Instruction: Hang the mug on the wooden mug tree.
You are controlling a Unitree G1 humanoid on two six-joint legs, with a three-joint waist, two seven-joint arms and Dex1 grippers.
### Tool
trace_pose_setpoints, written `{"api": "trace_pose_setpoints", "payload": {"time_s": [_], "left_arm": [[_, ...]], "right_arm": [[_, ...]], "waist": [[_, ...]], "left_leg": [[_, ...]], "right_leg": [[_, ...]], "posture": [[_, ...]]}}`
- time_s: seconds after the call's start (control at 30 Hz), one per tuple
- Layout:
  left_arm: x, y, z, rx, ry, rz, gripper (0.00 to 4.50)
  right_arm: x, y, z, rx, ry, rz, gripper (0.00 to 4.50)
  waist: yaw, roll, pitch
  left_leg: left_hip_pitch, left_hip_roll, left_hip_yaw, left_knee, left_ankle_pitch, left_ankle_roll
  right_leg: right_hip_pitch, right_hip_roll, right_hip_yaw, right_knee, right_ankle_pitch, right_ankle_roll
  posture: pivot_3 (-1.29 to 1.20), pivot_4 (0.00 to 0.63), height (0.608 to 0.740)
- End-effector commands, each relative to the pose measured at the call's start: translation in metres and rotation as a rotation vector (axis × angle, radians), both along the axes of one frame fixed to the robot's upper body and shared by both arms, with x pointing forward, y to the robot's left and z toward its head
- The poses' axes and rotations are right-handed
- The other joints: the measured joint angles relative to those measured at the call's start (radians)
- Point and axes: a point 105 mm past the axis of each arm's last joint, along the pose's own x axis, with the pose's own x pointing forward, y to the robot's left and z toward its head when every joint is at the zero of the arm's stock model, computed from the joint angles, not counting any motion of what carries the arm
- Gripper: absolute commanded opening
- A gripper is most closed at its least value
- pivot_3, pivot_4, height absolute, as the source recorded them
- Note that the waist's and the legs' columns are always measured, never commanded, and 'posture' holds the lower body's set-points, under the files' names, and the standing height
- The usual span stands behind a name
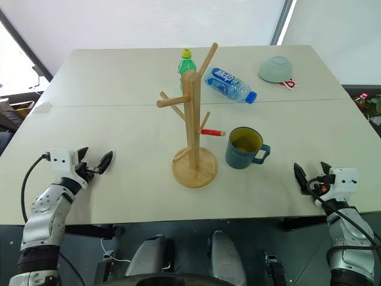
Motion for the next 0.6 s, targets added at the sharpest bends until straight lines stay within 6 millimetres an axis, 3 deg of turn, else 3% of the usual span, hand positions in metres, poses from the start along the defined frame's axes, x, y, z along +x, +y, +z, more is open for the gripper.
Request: {"api": "trace_pose_setpoints", "payload": {"time_s": [0.03,0.23,0.43,0.6], "left_arm": [[-0.003,0.003,0.001,0.007,0.008,0.015,4.5],[-0.006,-0.014,0.006,0.022,0.005,-0.061,4.5],[-0.018,-0.053,0.014,0.046,-0.028,-0.308,4.5],[-0.055,-0.115,0.017,0.078,-0.006,-0.731,4.5]], "right_arm": [[0.002,0.004,0.019,-0.028,-0.064,0.021,4.29],[0.004,0.007,0.025,-0.033,-0.082,0.024,4.29],[-0.008,0.012,0.024,-0.039,-0.067,0.043,4.29],[-0.014,0.026,0.018,-0.065,-0.032,0.129,4.29]], "waist": [[-0.001,0.001,0.0],[-0.001,0.001,0.0],[0.002,0.001,0.0],[0.0,0.001,0.0]], "left_leg": [[0.0,0.0,0.0,0.0,0.0,0.0],[0.0,0.0,0.0,0.0,0.0,0.0],[-0.002,-0.001,0.0,-0.001,0.0,0.0],[-0.002,-0.001,0.002,-0.004,0.0,0.0]], "right_leg": [[0.0,0.0,0.0,0.0,0.0,0.0],[0.0,0.0,0.0,0.0,0.0,0.0],[-0.001,-0.003,0.0,-0.002,0.0,0.0],[-0.003,-0.005,0.001,-0.003,0.0,0.0]], "posture": [[0.0,0.15,0.74],[0.0,0.15,0.74],[0.0,0.15,0.74],[0.0,0.15,0.74]]}}
